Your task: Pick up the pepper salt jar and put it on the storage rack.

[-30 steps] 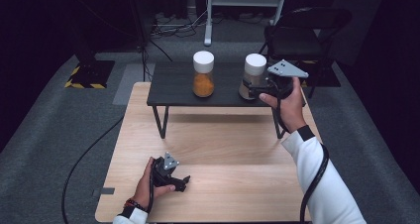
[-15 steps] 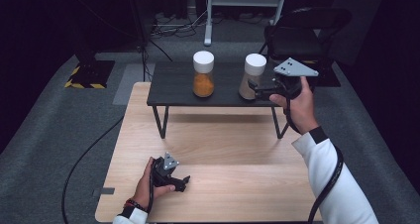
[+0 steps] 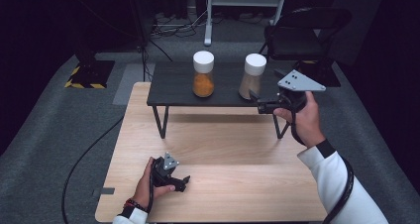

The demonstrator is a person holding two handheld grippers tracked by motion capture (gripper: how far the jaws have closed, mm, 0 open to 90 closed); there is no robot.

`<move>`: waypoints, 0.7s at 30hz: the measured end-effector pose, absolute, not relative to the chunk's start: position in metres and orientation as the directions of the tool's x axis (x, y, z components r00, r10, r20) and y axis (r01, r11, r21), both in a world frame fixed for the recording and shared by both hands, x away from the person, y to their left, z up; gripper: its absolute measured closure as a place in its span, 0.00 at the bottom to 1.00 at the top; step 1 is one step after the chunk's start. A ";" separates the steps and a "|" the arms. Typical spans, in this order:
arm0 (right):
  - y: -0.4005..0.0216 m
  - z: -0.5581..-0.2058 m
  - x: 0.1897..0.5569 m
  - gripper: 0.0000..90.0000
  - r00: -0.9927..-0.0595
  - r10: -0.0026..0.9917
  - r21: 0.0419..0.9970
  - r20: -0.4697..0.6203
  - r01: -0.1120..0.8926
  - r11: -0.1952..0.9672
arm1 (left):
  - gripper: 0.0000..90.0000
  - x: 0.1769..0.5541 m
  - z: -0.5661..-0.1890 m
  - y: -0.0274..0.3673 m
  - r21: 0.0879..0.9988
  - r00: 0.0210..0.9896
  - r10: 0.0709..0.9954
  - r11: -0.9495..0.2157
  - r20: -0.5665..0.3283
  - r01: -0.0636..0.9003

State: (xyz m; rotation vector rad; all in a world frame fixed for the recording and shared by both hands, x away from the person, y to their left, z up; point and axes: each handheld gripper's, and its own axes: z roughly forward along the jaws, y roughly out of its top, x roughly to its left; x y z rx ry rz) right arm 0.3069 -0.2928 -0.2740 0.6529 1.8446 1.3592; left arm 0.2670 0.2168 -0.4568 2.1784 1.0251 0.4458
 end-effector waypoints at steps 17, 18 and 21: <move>-0.311 -0.304 0.284 0.00 -0.609 0.751 0.948 -0.258 -0.007 0.319 | 0.00 0.267 -0.457 0.217 0.703 0.631 0.775 -0.459 0.019 0.543; -0.313 -0.306 0.283 0.00 -0.610 0.751 0.948 -0.253 -0.003 0.317 | 0.00 0.267 -0.457 0.217 0.703 0.632 0.775 -0.459 0.019 0.543; -0.316 -0.312 0.281 0.00 -0.614 0.748 0.946 -0.251 0.008 0.325 | 0.00 0.267 -0.457 0.217 0.703 0.631 0.775 -0.459 0.019 0.543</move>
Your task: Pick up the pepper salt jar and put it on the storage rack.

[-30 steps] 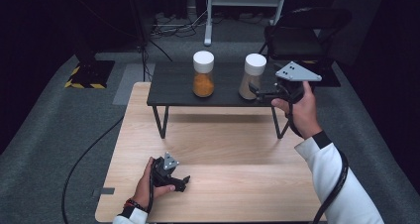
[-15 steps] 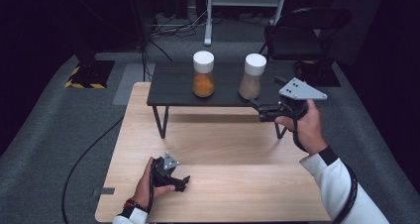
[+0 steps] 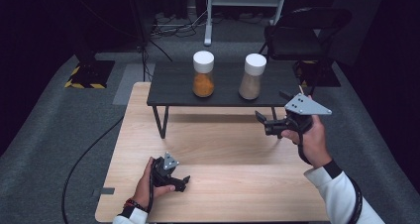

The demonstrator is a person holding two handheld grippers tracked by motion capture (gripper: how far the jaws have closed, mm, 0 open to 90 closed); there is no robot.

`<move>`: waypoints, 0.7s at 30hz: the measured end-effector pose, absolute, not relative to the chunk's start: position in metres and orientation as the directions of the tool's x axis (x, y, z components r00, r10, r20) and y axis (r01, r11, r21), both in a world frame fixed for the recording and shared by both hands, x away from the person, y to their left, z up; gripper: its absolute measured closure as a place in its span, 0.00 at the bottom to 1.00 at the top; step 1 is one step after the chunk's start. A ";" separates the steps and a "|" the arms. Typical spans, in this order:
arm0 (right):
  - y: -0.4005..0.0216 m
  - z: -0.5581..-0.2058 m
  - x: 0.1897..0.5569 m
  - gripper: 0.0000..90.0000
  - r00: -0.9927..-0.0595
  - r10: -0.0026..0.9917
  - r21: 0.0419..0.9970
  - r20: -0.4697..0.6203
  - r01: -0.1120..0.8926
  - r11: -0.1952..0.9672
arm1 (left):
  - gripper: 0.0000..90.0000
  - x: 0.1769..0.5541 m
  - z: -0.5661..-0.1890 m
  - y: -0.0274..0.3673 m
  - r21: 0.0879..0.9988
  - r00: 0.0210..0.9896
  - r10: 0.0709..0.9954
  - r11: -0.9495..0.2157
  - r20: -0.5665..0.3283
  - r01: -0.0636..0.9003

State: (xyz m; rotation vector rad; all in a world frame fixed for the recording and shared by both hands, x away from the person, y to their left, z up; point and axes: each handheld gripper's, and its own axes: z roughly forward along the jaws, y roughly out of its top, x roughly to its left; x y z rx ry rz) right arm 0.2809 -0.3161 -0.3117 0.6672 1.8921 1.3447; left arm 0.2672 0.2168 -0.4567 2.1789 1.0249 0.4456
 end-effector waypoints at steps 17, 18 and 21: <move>-0.334 -0.340 0.271 0.00 -0.622 0.751 0.943 -0.224 0.058 0.329 | 0.00 0.267 -0.457 0.217 0.704 0.631 0.776 -0.459 0.019 0.542; -0.336 -0.342 0.269 0.00 -0.620 0.752 0.941 -0.224 0.064 0.333 | 0.00 0.267 -0.457 0.217 0.704 0.631 0.775 -0.459 0.019 0.543; -0.339 -0.348 0.267 0.00 -0.622 0.752 0.939 -0.218 0.075 0.334 | 0.00 0.267 -0.457 0.217 0.704 0.631 0.775 -0.459 0.019 0.543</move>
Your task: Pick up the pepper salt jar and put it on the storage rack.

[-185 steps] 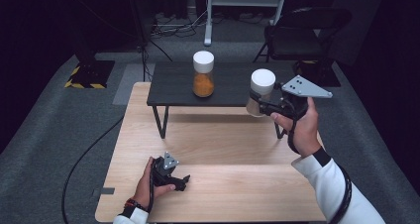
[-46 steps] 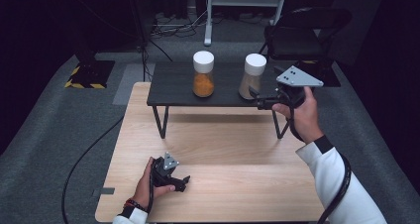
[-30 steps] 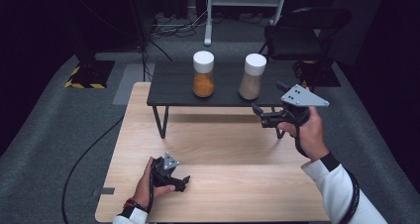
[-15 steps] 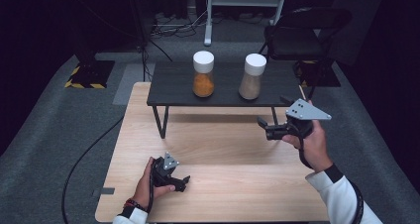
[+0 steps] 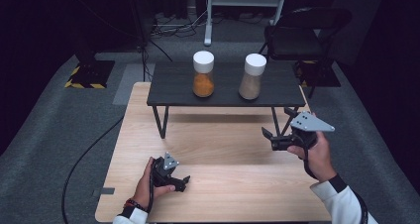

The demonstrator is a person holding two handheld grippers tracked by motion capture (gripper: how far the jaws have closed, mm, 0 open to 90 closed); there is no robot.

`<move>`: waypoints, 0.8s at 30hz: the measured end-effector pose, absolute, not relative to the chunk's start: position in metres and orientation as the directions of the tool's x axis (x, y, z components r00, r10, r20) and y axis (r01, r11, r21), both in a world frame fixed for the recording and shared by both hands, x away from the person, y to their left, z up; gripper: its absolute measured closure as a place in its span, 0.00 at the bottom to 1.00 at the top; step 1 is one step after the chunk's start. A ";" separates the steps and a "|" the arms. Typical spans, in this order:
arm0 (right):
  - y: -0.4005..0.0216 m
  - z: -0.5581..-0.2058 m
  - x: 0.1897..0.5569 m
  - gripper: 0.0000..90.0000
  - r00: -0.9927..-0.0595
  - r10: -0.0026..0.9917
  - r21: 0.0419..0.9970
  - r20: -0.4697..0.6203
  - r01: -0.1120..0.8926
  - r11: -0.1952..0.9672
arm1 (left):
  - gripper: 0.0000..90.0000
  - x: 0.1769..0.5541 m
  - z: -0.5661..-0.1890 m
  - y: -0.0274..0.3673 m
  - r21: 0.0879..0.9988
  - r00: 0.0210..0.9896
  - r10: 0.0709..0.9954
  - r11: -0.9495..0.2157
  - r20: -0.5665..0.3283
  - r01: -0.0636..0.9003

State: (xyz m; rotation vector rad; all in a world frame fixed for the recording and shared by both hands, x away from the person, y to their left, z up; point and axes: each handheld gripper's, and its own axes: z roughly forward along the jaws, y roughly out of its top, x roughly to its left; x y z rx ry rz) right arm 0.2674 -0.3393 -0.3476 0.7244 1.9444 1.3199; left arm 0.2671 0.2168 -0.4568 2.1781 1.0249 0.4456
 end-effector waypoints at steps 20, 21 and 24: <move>-0.349 -0.378 0.255 0.00 -0.647 0.737 0.923 -0.198 0.129 0.361 | 0.00 0.267 -0.457 0.217 0.704 0.631 0.775 -0.459 0.019 0.543; -0.349 -0.380 0.255 0.00 -0.650 0.733 0.921 -0.200 0.131 0.367 | 0.00 0.267 -0.457 0.217 0.704 0.631 0.775 -0.459 0.019 0.543; -0.349 -0.386 0.254 0.00 -0.657 0.728 0.916 -0.196 0.142 0.376 | 0.00 0.267 -0.457 0.217 0.704 0.631 0.775 -0.459 0.019 0.542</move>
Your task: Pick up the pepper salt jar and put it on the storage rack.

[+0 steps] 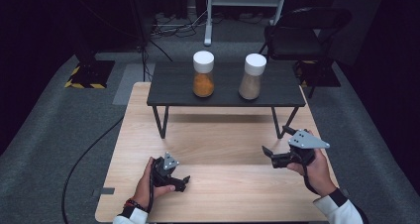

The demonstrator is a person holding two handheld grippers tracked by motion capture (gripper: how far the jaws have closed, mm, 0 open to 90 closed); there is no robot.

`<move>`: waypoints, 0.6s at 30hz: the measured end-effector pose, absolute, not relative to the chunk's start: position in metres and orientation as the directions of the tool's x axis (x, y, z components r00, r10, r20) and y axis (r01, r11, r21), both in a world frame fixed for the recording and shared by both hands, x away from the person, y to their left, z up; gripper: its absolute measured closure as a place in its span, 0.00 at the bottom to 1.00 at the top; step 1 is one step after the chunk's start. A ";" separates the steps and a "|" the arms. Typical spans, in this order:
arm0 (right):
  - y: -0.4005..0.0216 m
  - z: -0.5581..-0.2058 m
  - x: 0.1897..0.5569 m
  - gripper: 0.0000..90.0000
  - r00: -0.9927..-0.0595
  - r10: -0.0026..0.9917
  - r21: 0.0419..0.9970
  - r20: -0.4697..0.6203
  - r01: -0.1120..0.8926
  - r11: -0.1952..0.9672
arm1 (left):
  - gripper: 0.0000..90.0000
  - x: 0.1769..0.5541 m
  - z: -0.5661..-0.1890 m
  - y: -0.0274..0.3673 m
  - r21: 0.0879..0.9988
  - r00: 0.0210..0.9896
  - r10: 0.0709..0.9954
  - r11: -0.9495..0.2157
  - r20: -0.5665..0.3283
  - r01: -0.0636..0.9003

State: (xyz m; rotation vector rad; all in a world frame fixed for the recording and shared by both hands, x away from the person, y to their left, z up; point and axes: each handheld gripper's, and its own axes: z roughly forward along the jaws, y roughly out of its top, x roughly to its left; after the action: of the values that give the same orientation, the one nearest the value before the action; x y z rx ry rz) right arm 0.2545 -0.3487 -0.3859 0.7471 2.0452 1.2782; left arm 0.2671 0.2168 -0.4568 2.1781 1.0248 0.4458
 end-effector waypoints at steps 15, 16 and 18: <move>-0.345 -0.413 0.251 0.00 -0.681 0.705 0.883 -0.198 0.189 0.429 | 0.00 0.267 -0.457 0.217 0.703 0.631 0.775 -0.460 0.020 0.542; -0.345 -0.414 0.250 0.00 -0.681 0.705 0.882 -0.200 0.188 0.432 | 0.00 0.267 -0.457 0.217 0.704 0.630 0.776 -0.458 0.019 0.543; -0.346 -0.416 0.249 0.00 -0.685 0.702 0.881 -0.195 0.192 0.432 | 0.00 0.267 -0.457 0.216 0.704 0.630 0.777 -0.458 0.020 0.543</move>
State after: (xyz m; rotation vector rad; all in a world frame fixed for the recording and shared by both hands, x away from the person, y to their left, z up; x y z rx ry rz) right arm 0.2492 -0.3458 -0.4163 0.7498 2.1387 1.2149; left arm 0.2667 0.2165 -0.4569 2.1771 1.0267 0.4477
